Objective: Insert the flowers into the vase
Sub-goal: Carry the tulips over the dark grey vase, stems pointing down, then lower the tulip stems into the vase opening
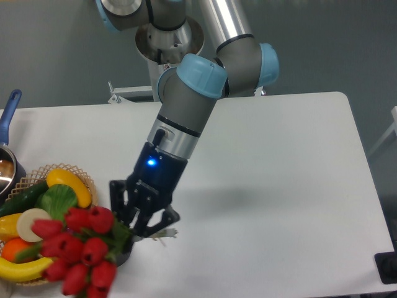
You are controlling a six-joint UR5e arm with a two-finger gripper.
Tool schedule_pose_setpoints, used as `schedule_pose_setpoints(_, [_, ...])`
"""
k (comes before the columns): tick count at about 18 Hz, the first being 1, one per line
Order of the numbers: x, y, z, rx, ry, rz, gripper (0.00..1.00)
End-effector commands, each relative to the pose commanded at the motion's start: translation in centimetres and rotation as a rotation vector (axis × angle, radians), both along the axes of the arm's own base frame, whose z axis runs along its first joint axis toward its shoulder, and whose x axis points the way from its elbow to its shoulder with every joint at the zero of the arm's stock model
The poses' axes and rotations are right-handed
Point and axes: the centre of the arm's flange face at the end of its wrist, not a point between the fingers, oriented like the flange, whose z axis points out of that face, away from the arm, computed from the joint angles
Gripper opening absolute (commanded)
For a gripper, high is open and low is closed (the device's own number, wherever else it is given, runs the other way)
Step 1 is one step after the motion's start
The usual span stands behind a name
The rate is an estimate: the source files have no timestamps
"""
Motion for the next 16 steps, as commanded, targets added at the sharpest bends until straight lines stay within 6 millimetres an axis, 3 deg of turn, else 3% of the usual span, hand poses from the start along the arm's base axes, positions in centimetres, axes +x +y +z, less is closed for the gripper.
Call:
schedule_pose_setpoints(11, [2.2, 0.3, 0.9, 0.115, -0.128, -0.196, 0.00])
schedule_pose_setpoints(16, [3.7, 0.6, 0.2, 0.117, -0.164, -0.240, 0.00])
